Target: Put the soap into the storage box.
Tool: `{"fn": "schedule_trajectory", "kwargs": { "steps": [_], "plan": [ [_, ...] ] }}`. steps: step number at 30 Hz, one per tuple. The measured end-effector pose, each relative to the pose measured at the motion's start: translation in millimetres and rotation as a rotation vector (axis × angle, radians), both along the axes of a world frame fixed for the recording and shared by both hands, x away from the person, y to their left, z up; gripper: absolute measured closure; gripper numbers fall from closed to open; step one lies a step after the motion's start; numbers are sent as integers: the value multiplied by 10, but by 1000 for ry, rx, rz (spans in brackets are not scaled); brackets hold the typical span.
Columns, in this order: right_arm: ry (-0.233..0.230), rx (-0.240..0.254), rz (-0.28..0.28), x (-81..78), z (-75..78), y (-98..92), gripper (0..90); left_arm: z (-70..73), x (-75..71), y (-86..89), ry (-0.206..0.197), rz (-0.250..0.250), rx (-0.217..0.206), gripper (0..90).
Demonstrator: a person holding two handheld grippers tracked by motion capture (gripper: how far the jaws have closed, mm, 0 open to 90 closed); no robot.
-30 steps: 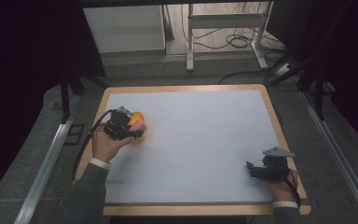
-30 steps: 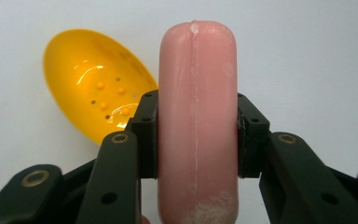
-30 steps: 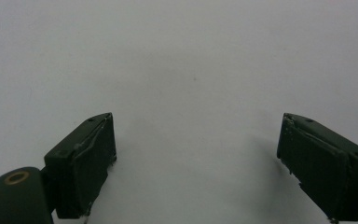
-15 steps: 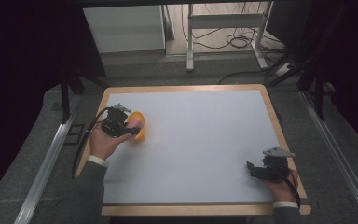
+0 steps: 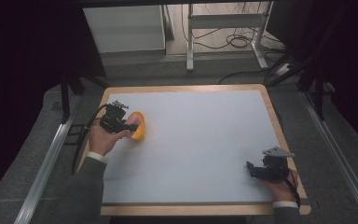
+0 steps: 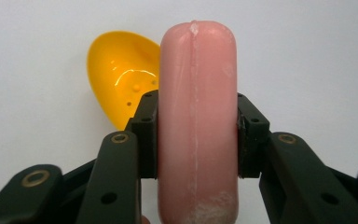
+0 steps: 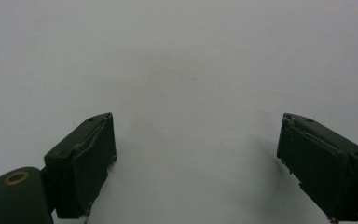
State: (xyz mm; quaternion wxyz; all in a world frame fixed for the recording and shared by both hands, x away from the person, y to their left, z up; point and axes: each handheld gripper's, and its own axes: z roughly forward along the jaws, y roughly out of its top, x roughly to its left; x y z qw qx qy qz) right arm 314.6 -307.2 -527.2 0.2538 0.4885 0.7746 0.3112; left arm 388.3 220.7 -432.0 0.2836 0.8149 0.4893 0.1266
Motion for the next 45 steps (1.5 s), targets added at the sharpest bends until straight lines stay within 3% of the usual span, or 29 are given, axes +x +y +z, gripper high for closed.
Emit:
{"fn": "schedule_trajectory", "kwargs": {
  "steps": [21,38,39,42,45],
  "plan": [
    [-1,4,-2,2,-4,-8,111,-145,373,-9,48,108,-29,602],
    [-3,3,-3,-1,-5,-8,111,-316,479,-43,93,135,-21,601],
    [-2,3,-2,-1,-4,-9,111,-323,478,-43,94,138,-27,601],
    [-4,1,-1,-2,-5,-8,111,-402,491,34,116,147,-112,600],
    [-4,1,-1,-1,-5,-8,111,-509,491,112,134,157,-118,600]
  ]
}}
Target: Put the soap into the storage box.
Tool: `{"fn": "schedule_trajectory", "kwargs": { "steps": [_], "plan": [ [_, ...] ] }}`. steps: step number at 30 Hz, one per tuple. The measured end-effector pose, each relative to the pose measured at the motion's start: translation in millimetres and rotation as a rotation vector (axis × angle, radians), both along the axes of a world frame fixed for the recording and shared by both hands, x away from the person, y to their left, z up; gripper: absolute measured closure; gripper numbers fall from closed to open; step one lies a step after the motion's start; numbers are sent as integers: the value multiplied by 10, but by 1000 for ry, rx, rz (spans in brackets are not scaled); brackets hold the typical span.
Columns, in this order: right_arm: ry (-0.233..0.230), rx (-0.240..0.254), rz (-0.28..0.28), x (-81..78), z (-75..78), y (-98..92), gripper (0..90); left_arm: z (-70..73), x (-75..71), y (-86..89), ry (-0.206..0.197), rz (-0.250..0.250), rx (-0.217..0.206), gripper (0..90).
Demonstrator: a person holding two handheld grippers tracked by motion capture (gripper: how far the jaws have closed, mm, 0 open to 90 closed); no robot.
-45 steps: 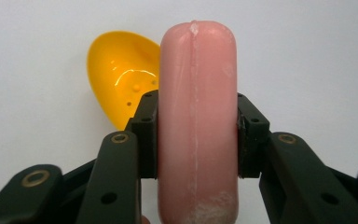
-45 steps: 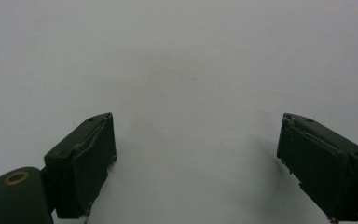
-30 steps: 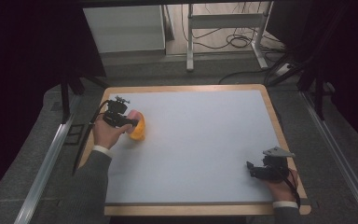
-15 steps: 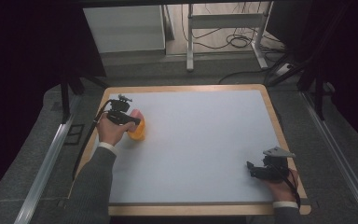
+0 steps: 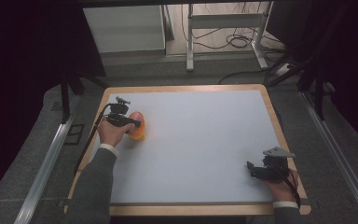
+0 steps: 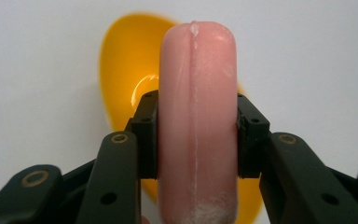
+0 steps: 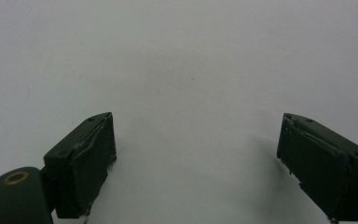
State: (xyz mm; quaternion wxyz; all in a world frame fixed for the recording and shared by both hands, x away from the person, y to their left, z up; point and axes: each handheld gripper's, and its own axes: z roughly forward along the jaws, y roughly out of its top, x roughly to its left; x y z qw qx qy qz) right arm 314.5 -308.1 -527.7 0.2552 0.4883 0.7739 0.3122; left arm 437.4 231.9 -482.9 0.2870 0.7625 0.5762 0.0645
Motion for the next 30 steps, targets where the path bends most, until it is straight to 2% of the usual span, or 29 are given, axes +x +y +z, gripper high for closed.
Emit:
{"fn": "schedule_trajectory", "kwargs": {
  "steps": [3,4,5,7,12,22,30],
  "plan": [
    [2,3,-1,4,-2,-2,110,-27,-32,71,-31,21,-45,577],
    [1,3,-1,5,-2,-2,110,5,-53,93,-60,24,-81,541],
    [1,2,-1,5,-2,-1,110,30,-64,93,-72,23,-95,492],
    [2,2,-2,4,-1,0,111,98,-92,68,-94,5,-57,419],
    [-1,-3,-3,0,-1,5,111,191,-144,44,-126,0,-71,334],
    [0,2,-4,3,-2,1,110,208,-190,70,-148,1,-81,319],
    [0,2,-4,3,-2,2,110,268,-298,81,-183,-30,-103,317]
  ]
}}
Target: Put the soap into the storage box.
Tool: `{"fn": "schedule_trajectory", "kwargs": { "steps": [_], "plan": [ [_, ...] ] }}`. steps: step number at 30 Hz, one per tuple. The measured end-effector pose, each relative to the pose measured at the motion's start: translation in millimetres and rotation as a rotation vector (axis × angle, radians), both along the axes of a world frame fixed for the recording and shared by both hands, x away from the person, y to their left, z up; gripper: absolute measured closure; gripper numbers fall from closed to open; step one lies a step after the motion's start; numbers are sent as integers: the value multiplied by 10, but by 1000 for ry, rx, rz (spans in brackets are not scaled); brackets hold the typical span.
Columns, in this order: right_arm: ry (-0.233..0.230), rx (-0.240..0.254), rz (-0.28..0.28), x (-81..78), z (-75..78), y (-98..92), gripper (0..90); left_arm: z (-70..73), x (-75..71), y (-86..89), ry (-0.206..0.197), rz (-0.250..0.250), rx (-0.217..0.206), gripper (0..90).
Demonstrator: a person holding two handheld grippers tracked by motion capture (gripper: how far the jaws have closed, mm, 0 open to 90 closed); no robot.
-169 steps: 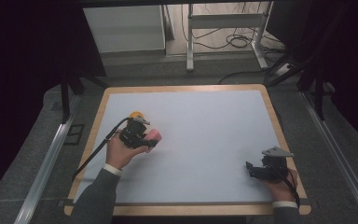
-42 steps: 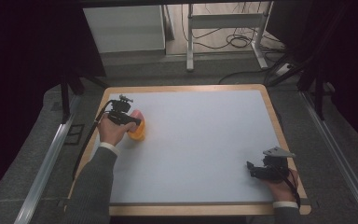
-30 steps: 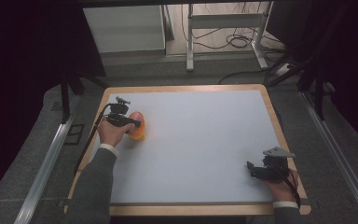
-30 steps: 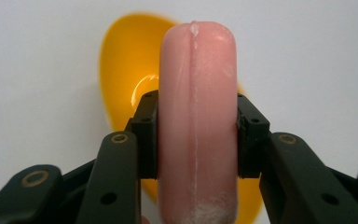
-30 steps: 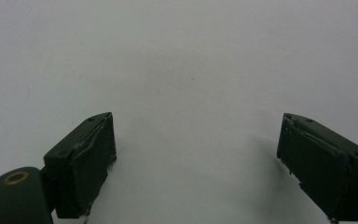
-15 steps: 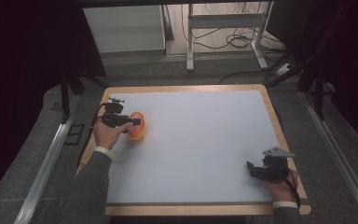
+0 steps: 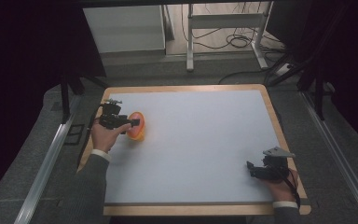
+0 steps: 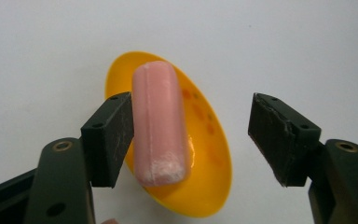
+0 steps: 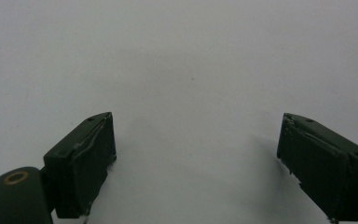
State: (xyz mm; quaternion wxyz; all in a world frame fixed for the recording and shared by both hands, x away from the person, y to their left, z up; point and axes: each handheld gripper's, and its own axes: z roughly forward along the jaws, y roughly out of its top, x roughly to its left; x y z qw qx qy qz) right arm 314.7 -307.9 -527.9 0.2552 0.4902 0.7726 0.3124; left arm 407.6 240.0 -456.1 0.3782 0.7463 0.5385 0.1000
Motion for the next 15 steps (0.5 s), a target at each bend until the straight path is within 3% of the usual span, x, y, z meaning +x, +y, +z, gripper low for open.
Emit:
{"fn": "schedule_trajectory", "kwargs": {
  "steps": [15],
  "plan": [
    [0,-4,-1,-1,2,2,110,106,-427,182,-70,-32,21,310]
  ]
}}
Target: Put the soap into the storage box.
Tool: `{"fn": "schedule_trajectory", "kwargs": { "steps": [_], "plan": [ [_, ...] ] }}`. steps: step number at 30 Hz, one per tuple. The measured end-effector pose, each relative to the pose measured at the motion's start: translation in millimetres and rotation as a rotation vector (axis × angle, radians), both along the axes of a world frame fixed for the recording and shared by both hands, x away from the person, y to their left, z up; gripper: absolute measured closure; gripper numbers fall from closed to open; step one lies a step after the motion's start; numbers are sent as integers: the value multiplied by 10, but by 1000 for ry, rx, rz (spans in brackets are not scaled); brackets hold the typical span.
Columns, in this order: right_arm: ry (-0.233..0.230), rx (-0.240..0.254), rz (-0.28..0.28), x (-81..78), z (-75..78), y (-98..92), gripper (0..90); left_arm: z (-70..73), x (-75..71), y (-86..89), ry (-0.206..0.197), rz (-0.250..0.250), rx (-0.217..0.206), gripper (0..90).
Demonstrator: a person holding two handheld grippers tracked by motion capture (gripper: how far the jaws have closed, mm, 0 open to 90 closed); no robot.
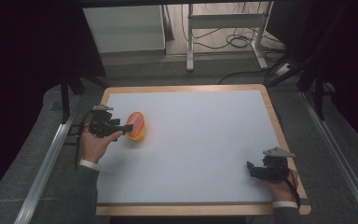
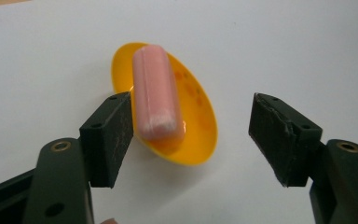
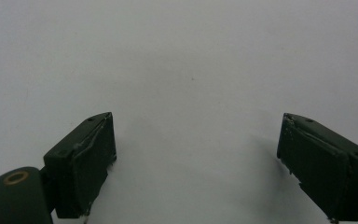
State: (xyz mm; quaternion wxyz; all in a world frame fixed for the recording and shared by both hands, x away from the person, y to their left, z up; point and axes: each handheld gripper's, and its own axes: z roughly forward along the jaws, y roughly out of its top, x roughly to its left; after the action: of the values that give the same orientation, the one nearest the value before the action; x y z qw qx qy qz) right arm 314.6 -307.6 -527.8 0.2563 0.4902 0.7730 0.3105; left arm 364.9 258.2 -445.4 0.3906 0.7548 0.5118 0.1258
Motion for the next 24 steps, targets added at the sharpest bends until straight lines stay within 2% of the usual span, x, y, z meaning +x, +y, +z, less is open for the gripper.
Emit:
{"fn": "schedule_trajectory", "kwargs": {
  "steps": [5,8,15,17,20,24],
  "plan": [
    [0,-2,-1,-1,1,3,111,-45,-172,17,-17,-14,-4,307],
    [-1,-1,-2,-3,0,5,111,-90,-295,-37,-20,-47,-1,307],
    [-2,-2,-3,-4,0,6,111,-180,-544,-178,-38,-99,-25,306],
    [-2,-2,-3,-4,-1,6,111,-226,-589,-233,-42,-116,-14,307],
    [-5,-2,-4,-5,-2,8,111,-316,-651,-320,-38,-156,-21,308],
    [-4,-7,-1,-7,2,10,111,-431,-720,-394,-48,-181,-4,310]
  ]
}}
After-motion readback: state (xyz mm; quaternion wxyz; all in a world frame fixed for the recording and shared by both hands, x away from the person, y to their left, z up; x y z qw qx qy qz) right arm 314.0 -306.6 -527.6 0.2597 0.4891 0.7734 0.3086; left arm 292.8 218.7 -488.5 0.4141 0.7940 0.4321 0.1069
